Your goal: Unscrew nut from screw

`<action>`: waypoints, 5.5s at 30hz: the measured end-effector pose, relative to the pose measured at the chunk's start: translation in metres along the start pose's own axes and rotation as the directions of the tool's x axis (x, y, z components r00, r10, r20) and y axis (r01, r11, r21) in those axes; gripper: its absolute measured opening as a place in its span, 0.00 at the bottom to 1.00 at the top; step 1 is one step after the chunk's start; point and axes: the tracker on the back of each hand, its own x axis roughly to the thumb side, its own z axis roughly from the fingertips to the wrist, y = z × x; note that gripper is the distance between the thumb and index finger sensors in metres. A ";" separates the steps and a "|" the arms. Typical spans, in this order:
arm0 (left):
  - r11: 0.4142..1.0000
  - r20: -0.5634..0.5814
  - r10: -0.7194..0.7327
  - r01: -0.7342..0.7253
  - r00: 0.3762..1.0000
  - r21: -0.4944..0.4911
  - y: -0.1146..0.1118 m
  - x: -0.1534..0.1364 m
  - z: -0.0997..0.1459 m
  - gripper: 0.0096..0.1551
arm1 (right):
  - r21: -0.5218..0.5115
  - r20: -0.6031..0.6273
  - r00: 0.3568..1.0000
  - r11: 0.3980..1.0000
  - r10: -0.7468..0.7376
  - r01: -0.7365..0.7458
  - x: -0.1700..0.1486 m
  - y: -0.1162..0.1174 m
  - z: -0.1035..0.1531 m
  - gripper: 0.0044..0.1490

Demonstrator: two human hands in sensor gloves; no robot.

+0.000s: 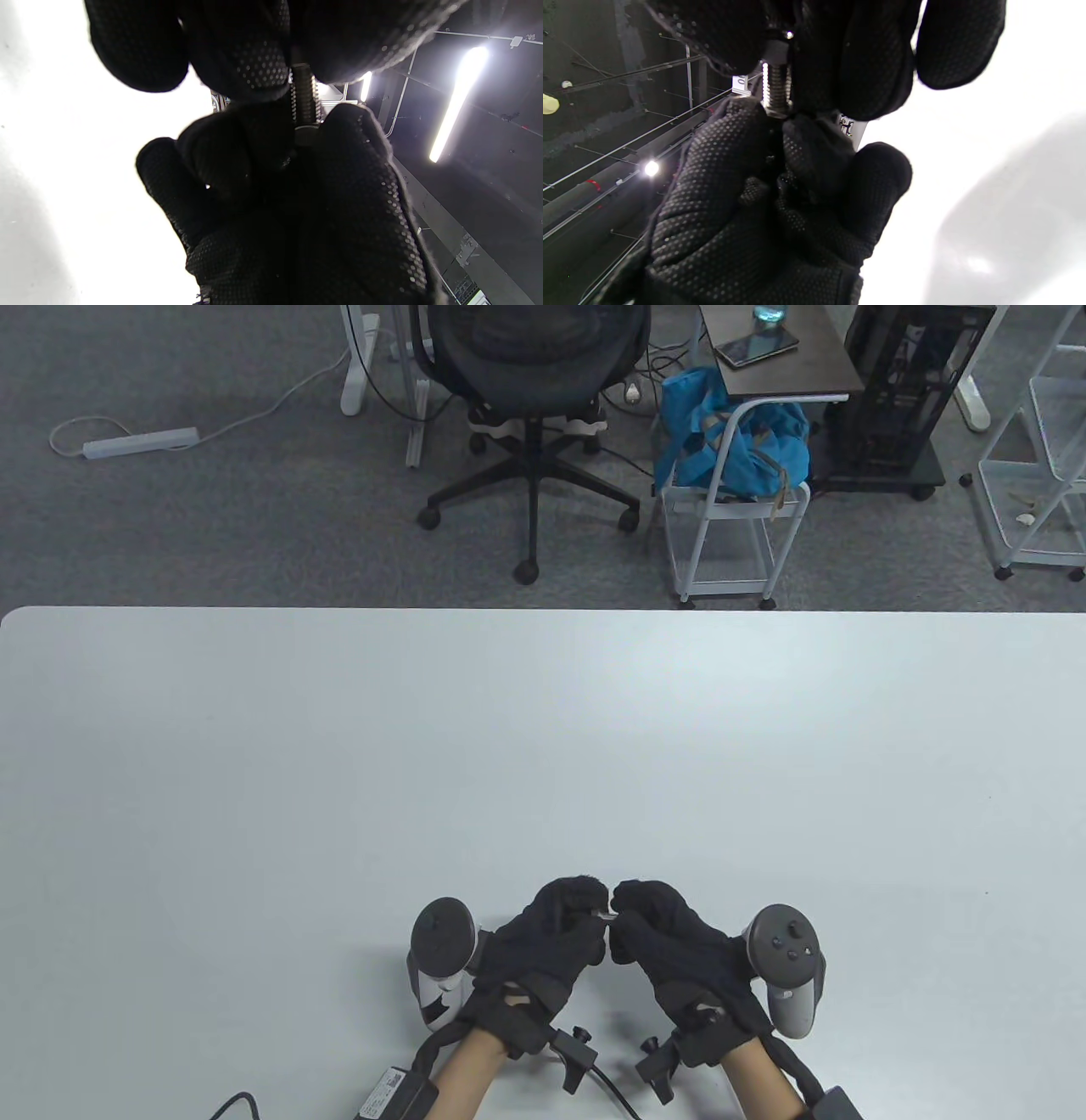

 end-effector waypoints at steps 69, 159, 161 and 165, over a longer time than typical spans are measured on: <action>0.999 0.031 -0.049 0.049 0.998 -0.013 -0.001 0.000 0.001 0.28 | -0.027 -0.077 0.995 0.998 -0.056 0.054 -0.009 -0.003 0.001 0.34; 0.999 0.042 -0.051 0.050 0.998 0.008 -0.001 0.004 0.002 0.28 | -0.065 -0.065 0.996 0.996 -0.059 0.055 -0.006 -0.006 0.002 0.32; 0.999 0.036 -0.045 0.045 0.998 0.004 -0.001 0.004 0.001 0.27 | -0.062 -0.047 0.997 0.997 -0.057 0.054 -0.005 -0.005 0.001 0.32; 1.000 0.019 -0.005 0.005 1.000 0.030 0.002 0.003 0.002 0.28 | -0.061 -0.016 0.998 0.996 -0.060 0.059 -0.003 -0.005 0.001 0.31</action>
